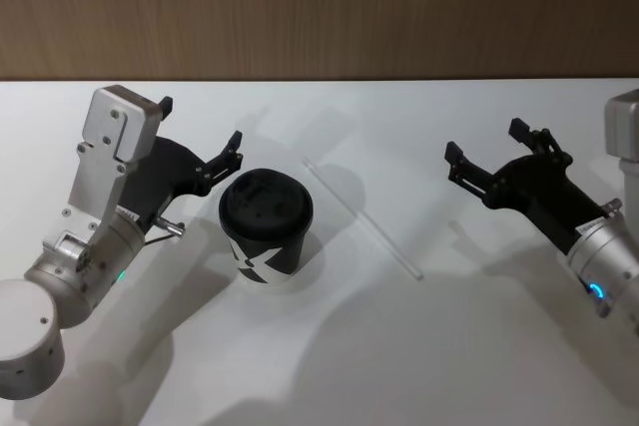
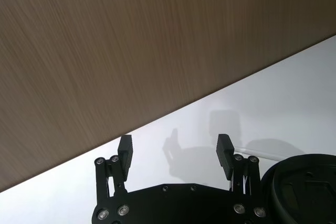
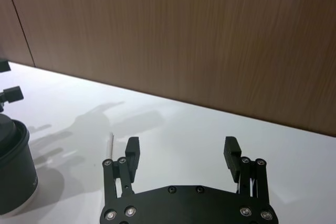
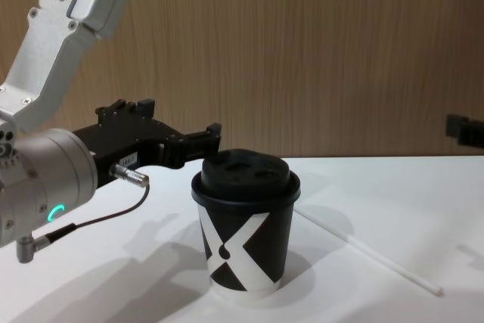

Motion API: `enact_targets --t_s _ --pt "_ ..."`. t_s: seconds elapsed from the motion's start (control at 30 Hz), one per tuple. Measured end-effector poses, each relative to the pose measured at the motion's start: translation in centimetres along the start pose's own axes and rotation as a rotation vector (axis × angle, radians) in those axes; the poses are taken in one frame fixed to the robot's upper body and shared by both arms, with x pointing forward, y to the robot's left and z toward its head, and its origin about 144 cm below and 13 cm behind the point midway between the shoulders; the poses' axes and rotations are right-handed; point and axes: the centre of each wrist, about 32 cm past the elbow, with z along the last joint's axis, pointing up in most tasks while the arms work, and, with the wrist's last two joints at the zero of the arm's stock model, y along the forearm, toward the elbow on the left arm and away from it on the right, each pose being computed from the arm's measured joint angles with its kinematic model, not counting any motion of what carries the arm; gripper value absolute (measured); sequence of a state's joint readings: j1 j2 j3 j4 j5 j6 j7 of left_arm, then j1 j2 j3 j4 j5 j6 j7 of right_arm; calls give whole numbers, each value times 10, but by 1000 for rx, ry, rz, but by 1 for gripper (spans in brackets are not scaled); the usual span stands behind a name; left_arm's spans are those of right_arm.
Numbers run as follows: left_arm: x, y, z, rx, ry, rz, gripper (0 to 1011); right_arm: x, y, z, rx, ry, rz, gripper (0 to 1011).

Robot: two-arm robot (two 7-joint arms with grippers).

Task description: Pick up the straw with one hand, pass it to the other hand, and insert it into the cup.

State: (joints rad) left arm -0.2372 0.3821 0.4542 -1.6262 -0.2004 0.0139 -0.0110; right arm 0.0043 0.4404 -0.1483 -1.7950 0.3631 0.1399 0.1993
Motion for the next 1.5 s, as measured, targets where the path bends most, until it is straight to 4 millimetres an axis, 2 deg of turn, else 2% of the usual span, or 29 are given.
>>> enact_targets --t_s 0.2,0.43,1.5 --pt "0 0 0 0 0 0 1003 5 -6 4 -48 1 12 1001" --pt "0 0 0 0 0 0 1003 2 -12 7 -107 13 11 1001" --pt "0 0 0 0 0 0 1003 -43 -30 10 -262 -20 73 1001"
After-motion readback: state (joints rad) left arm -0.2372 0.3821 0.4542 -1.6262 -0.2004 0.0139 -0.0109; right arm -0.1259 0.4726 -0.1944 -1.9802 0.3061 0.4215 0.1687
